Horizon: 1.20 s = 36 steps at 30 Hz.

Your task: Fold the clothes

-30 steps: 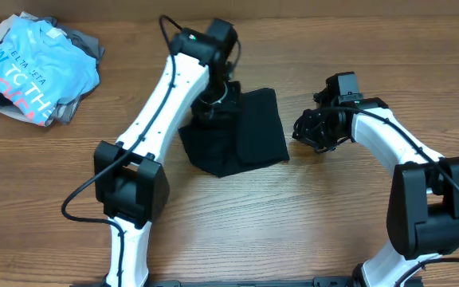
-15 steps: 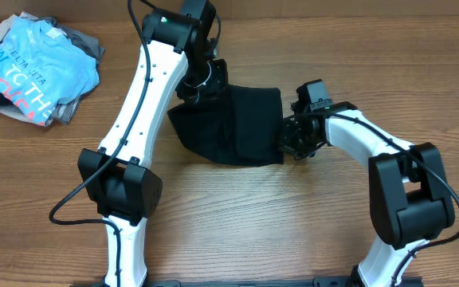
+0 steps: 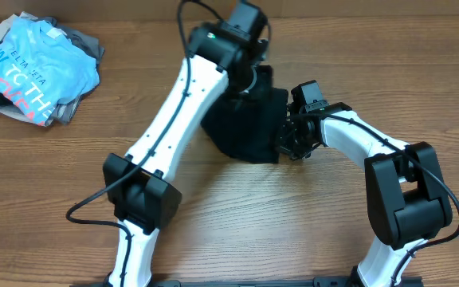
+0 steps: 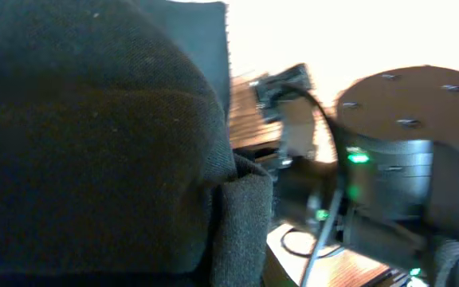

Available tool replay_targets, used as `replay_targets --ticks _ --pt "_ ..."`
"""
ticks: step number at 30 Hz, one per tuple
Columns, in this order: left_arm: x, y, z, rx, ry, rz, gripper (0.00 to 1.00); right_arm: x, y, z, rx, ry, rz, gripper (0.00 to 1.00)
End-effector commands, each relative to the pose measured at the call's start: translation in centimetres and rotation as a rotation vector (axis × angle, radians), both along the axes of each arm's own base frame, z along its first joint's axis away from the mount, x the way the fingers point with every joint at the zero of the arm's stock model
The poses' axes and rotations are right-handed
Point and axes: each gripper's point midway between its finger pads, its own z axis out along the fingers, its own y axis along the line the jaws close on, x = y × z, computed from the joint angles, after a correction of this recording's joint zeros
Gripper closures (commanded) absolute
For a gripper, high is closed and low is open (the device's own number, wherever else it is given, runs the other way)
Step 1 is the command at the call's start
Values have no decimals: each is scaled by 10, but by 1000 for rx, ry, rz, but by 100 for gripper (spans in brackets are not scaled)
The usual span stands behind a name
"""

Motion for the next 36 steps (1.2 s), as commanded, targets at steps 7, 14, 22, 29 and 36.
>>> replay_targets --ticks 7,14,22,29,36 --pt "-8 -28 -56 76 66 -70 80 -4 3 -7 -4 20 7 80" --pt "-8 -22 -74 125 93 -63 61 7 -20 8 -14 48 -49 80" --pt "-5 -22 -74 129 82 -60 53 32 -52 53 -24 25 -70 77" --pt "3 -16 -43 83 34 -59 57 53 -95 107 -2 -30 -136 50" --pt "8 57 31 184 -84 60 16 61 -86 147 138 -133 -23 24"
